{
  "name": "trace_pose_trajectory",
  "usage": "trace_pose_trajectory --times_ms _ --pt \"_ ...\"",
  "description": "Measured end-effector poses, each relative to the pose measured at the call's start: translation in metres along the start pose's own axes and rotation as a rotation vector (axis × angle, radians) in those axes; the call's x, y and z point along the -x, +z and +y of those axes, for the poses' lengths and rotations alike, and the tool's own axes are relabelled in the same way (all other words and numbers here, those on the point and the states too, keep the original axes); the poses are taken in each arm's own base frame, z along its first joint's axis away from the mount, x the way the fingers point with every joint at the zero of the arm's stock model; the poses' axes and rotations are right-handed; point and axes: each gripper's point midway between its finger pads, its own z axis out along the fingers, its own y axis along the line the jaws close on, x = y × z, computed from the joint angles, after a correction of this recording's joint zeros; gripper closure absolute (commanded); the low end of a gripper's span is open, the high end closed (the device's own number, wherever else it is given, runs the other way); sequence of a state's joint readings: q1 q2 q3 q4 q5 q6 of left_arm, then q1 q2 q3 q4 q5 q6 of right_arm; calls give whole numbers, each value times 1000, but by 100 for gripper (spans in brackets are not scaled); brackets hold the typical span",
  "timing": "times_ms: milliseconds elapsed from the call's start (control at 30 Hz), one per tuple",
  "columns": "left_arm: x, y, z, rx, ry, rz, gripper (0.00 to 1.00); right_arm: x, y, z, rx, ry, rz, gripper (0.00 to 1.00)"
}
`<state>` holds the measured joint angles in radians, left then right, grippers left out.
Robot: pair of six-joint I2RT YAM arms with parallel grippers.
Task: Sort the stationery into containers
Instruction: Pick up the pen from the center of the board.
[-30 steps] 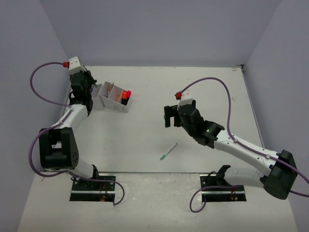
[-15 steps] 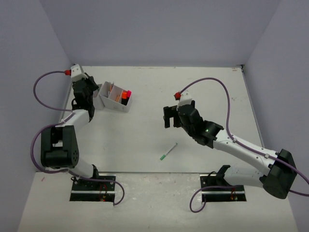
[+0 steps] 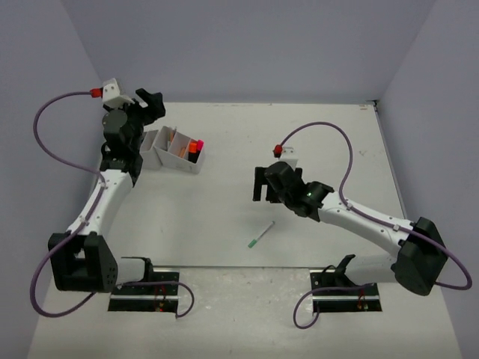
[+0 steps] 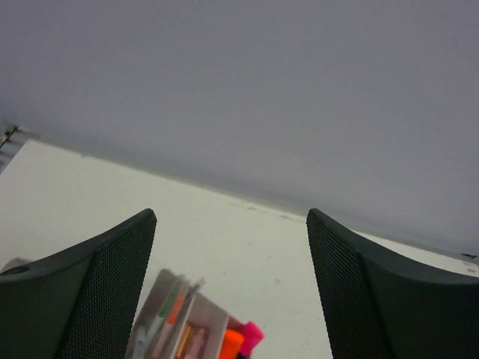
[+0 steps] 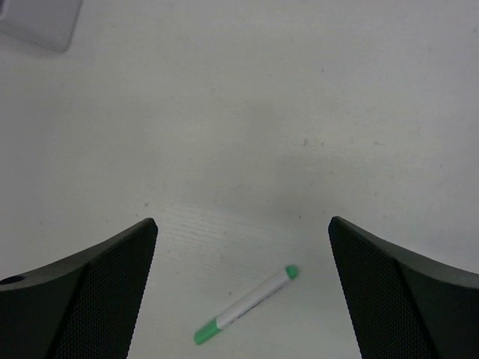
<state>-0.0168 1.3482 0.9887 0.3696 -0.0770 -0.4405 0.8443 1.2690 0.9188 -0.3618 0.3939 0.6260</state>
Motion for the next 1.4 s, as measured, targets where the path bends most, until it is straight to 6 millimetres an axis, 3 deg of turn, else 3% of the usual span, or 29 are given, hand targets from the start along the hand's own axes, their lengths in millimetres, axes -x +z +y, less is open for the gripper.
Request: trace_pose_trajectory --times_ms 100,133,233,333,400,533,667,867,1000,1267,1400 --pt "45 -28 -42 -99 -43 -74 0 -33 7 -13 -97 88 113 7" --pt "57 -39 -54 -126 -54 -87 0 -44 7 -17 -131 122 143 9" --pt "70 -61 -92 -209 -67 -78 0 -80 -5 -18 -186 198 207 14" --pt "51 -70 -109 -246 -66 -3 0 -111 -20 -5 -184 220 260 33" --pt "30 -72 -108 -235 -55 66 0 -124 -23 3 -192 249 295 48" --pt "-4 -77 -104 -222 -34 187 0 -155 -9 0 -288 291 371 51" --pt "-24 -86 -110 -240 -22 260 0 -179 -7 1 -339 316 425 52" --pt "-37 -101 -130 -309 -8 305 0 -187 -1 15 -352 345 451 68" --pt "-40 -105 -133 -322 -2 312 0 -186 6 24 -346 369 448 100" --pt "-40 -110 -135 -344 -1 311 0 -183 7 28 -316 372 436 100" --pt "-60 -109 -144 -399 -5 378 0 -159 5 28 -186 255 341 100"
